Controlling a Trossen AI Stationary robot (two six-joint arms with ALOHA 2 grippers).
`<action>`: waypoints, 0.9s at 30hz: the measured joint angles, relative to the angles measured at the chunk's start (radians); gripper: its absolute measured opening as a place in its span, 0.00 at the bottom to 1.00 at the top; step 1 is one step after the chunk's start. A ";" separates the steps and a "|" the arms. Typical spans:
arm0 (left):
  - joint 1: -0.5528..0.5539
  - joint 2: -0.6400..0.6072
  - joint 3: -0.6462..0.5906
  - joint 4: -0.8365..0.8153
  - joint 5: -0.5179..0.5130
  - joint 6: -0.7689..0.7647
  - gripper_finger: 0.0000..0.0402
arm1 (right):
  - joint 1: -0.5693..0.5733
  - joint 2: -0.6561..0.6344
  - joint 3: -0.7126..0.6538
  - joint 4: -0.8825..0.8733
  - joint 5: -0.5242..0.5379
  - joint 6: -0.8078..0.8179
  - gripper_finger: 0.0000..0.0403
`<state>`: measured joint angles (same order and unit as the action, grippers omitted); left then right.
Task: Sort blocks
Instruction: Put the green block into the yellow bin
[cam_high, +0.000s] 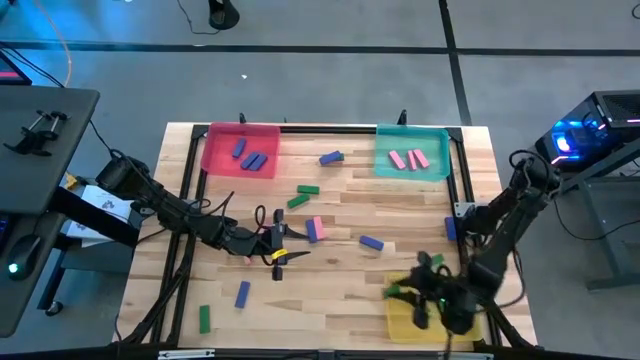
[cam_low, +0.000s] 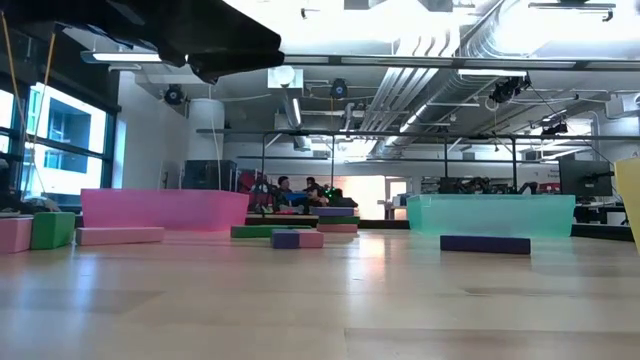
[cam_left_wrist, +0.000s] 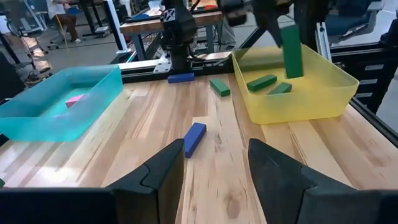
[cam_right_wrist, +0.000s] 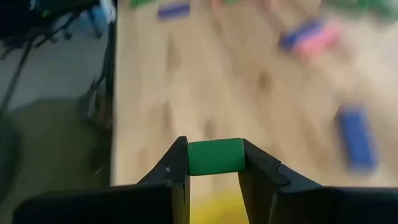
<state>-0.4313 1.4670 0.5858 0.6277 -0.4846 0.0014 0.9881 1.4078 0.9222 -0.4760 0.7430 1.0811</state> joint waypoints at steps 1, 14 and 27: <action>0.000 0.000 0.000 0.000 0.000 0.000 0.41 | 0.026 0.000 0.000 -0.030 -0.029 0.069 0.18; 0.000 0.000 0.000 -0.001 0.001 0.002 0.41 | 0.158 0.048 0.000 -0.408 -0.667 1.005 0.18; 0.002 0.000 0.000 -0.002 0.001 0.002 0.41 | 0.059 0.048 -0.002 -0.391 -0.876 0.906 0.20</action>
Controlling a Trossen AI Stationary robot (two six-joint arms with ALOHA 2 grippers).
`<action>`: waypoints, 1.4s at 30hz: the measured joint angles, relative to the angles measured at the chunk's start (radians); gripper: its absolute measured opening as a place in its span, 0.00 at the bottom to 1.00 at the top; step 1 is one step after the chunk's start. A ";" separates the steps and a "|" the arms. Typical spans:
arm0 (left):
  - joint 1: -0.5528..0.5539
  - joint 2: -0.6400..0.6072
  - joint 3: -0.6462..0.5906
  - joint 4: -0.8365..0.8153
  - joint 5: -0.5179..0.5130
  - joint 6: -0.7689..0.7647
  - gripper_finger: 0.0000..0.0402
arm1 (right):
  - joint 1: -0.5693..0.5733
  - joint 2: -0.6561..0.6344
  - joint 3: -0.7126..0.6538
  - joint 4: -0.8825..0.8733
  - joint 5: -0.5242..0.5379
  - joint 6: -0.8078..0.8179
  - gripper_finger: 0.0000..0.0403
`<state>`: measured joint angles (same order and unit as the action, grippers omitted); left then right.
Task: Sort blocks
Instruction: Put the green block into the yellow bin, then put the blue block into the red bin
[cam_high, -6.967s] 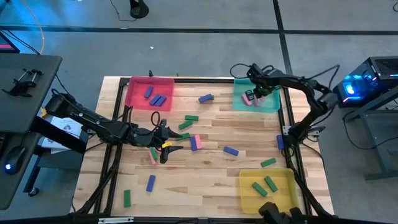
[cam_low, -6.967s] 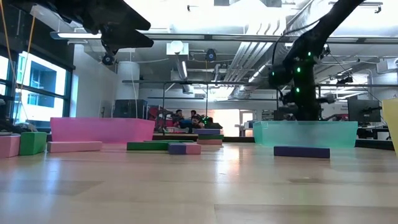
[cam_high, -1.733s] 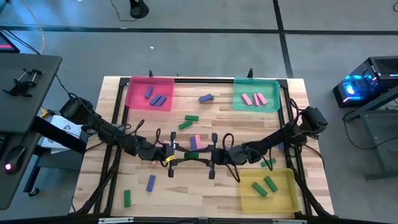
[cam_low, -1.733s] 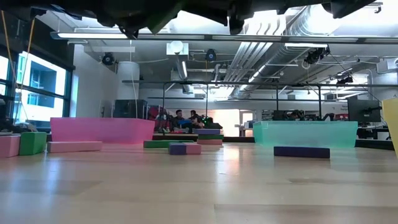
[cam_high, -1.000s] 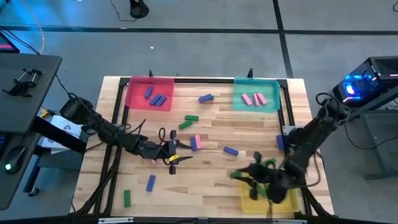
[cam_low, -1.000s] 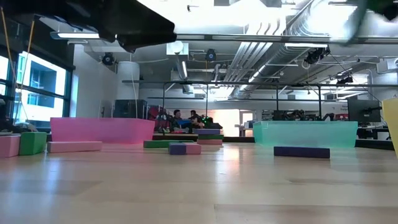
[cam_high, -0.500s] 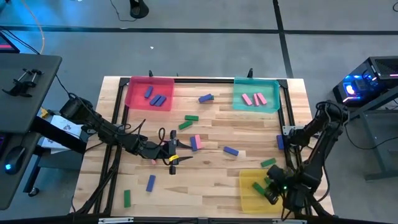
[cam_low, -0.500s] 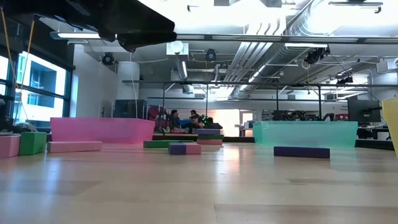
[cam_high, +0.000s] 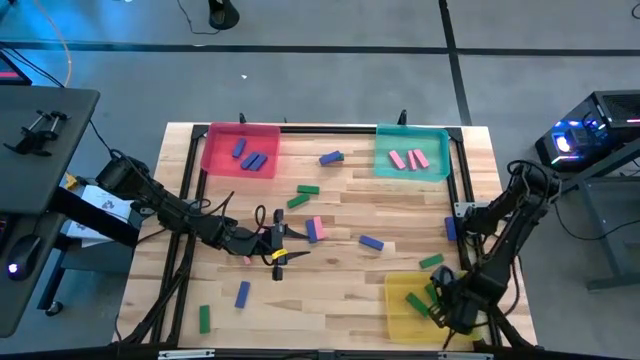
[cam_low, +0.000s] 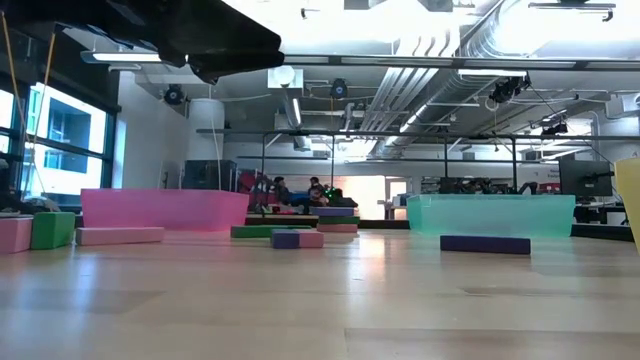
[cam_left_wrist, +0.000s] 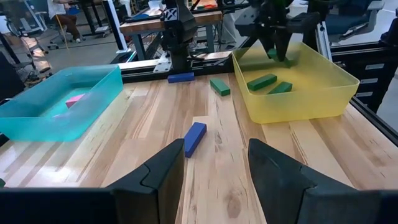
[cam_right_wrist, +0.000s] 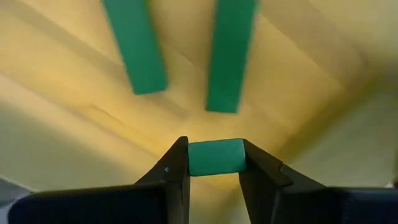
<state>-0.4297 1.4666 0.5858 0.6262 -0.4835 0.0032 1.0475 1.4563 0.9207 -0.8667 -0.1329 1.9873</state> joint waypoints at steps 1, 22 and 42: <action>0.000 0.000 0.000 0.000 0.000 0.000 0.41 | -0.017 0.000 0.000 0.006 0.000 -0.036 0.20; 0.000 0.000 0.000 -0.005 0.001 0.000 0.41 | -0.266 0.148 0.000 0.021 -0.081 -0.582 0.23; 0.000 0.000 0.000 -0.006 0.000 0.000 0.41 | -0.251 0.034 0.053 0.014 0.180 -0.661 0.40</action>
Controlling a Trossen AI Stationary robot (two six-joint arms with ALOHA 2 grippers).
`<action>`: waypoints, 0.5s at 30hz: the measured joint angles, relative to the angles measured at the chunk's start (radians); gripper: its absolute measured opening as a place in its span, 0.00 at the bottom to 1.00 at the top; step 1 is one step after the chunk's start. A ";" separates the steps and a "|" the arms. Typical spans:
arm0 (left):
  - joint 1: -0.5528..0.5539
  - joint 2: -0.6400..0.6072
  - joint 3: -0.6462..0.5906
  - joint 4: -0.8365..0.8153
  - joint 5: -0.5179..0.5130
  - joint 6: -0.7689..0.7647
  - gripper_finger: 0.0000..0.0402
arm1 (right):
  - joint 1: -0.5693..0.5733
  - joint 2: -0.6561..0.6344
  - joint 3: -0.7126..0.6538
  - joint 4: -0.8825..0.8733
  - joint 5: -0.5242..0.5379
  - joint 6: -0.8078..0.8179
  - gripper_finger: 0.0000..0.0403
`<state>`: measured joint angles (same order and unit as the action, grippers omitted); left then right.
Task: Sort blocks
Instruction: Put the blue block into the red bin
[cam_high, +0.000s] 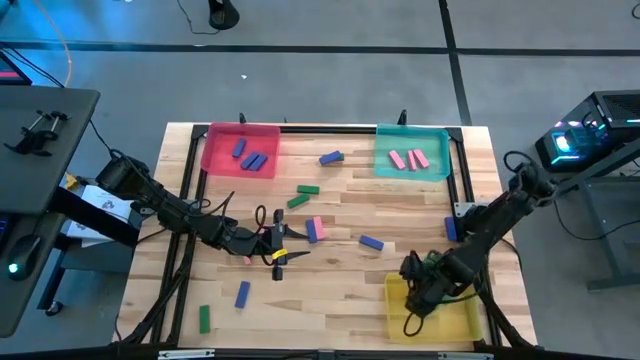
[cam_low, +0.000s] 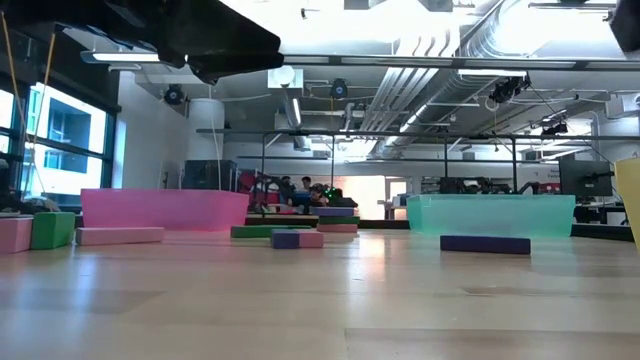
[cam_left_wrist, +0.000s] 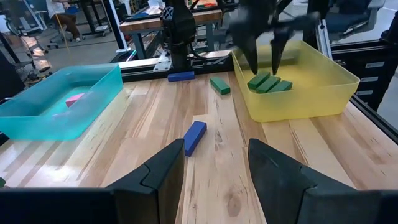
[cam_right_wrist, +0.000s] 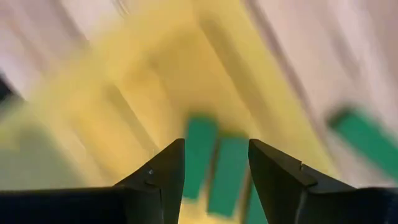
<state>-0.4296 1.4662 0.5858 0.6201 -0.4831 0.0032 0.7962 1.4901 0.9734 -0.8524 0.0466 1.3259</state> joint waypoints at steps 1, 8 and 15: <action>0.000 0.000 0.000 0.000 0.000 0.000 0.41 | 0.008 -0.007 0.015 0.001 0.067 -0.020 0.40; 0.000 0.000 0.000 -0.001 0.000 0.000 0.41 | 0.030 -0.013 0.077 0.096 0.633 -0.245 0.40; 0.000 0.000 0.000 -0.008 0.000 0.000 0.41 | -0.034 0.008 -0.011 0.516 0.866 -0.594 0.40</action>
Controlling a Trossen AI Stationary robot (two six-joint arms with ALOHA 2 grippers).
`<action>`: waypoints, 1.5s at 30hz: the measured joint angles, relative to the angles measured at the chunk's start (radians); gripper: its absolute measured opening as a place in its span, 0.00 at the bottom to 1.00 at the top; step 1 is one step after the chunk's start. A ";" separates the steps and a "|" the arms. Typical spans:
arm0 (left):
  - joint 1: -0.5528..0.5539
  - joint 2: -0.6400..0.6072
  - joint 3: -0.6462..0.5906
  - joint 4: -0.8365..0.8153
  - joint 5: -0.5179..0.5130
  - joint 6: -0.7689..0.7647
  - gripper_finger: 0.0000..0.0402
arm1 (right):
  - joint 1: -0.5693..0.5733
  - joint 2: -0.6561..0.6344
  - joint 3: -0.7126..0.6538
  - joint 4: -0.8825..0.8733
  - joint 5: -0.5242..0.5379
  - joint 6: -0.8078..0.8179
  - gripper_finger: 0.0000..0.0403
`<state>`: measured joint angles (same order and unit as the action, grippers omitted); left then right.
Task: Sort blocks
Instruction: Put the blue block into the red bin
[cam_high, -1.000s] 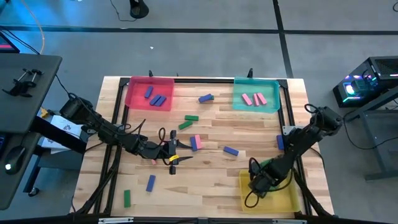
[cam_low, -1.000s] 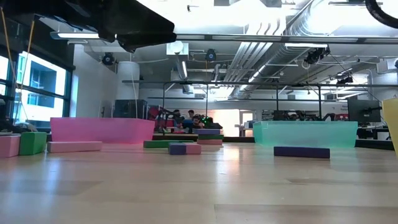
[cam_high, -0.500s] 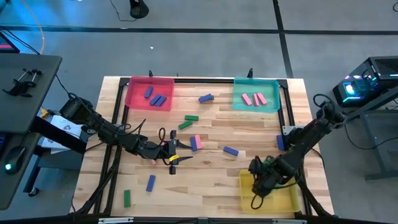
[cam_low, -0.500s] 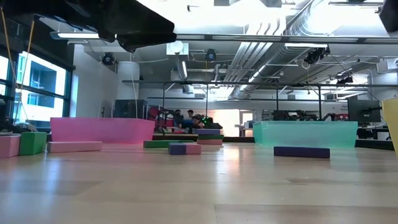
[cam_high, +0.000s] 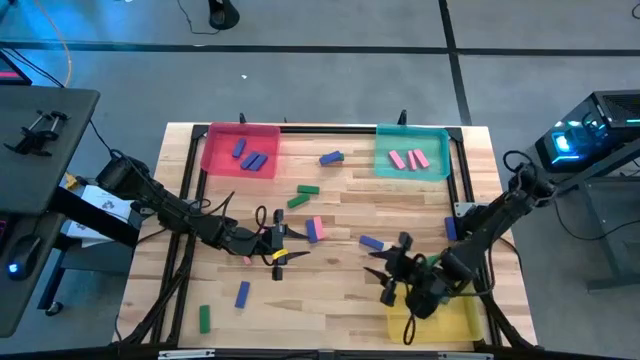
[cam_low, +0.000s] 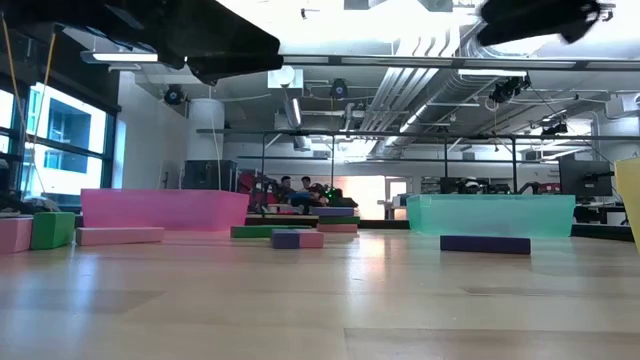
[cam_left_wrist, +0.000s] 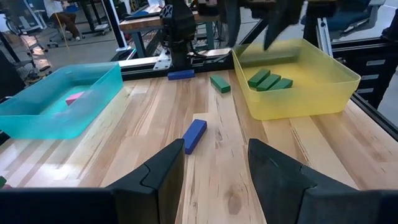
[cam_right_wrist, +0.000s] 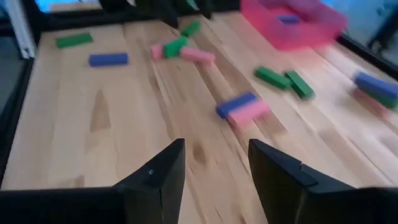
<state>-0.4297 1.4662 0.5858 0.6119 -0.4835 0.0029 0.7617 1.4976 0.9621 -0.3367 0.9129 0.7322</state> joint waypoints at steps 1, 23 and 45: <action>0.000 0.000 0.000 -0.002 0.000 0.000 0.41 | -0.015 0.010 -0.019 0.087 -0.005 -0.061 0.40; -0.169 -0.160 0.002 -0.326 -0.227 -0.131 0.41 | -0.280 0.337 -0.081 1.018 -0.419 -0.599 0.40; -0.377 -0.241 0.001 -1.002 -0.208 -0.864 0.41 | -0.280 0.356 -0.080 1.059 -0.411 -0.602 0.40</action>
<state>-0.8069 1.2248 0.5869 -0.3897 -0.6912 -0.8607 0.4820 1.8534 0.8818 0.7219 0.5018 0.1307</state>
